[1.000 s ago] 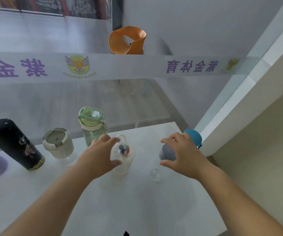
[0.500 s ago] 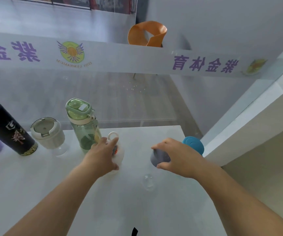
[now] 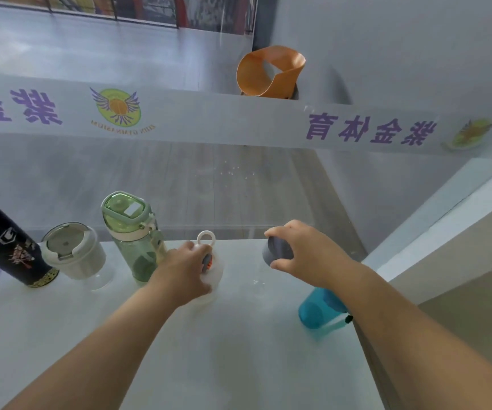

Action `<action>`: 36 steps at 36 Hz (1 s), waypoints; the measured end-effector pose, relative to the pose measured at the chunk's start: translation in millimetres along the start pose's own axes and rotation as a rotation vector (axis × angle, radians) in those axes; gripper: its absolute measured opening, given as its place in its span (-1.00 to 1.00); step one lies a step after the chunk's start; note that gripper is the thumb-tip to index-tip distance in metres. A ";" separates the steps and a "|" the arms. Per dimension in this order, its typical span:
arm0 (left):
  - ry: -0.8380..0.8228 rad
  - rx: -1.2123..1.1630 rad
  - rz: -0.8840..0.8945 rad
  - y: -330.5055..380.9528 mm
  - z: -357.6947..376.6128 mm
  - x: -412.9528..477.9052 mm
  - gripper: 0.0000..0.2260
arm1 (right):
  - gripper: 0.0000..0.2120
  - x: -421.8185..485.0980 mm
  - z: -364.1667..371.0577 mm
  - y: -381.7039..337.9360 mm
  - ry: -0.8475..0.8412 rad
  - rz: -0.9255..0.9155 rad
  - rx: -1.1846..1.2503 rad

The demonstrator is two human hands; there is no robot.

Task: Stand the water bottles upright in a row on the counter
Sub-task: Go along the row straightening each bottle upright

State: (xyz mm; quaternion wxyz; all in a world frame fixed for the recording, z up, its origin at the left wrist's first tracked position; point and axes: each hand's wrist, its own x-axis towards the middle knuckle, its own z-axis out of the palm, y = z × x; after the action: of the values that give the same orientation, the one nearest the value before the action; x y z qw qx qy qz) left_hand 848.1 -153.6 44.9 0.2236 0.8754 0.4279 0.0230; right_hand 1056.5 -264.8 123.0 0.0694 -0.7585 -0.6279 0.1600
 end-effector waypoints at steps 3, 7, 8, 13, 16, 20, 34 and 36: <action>-0.006 0.021 -0.013 2.7 -0.4 11.4 -0.64 | -0.52 13.5 -1.0 3.8 0.000 0.011 -0.015; -0.008 -0.005 -0.030 7.0 0.4 24.0 -0.69 | -0.53 27.8 -2.2 8.1 -0.006 0.025 -0.012; -0.010 -0.005 -0.035 8.1 0.9 26.4 -0.70 | -0.53 30.4 -2.5 9.0 -0.007 0.027 -0.011; 0.002 -0.007 -0.042 10.4 3.1 34.6 -0.71 | -0.52 37.6 -4.6 12.9 -0.014 0.031 -0.004; 0.009 -0.034 -0.038 10.3 4.5 36.9 -0.71 | -0.51 38.2 -4.3 14.6 -0.034 0.034 -0.013; 0.014 -0.044 -0.026 9.7 6.4 39.3 -0.67 | -0.50 37.8 -4.2 15.7 -0.034 0.030 -0.013; -0.001 0.012 -0.022 13.9 3.0 33.4 -0.33 | -0.39 34.6 -1.8 15.4 -0.037 0.020 -0.003; 0.003 0.009 -0.021 15.2 -0.2 29.1 -0.29 | -0.37 32.8 -3.8 16.6 -0.013 0.022 0.009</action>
State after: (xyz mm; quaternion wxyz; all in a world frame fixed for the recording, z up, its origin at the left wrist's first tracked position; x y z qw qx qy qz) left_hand 877.7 -139.5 46.9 0.2195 0.8719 0.4374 0.0200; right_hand 1078.4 -235.8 116.3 0.0669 -0.7639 -0.6192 0.1687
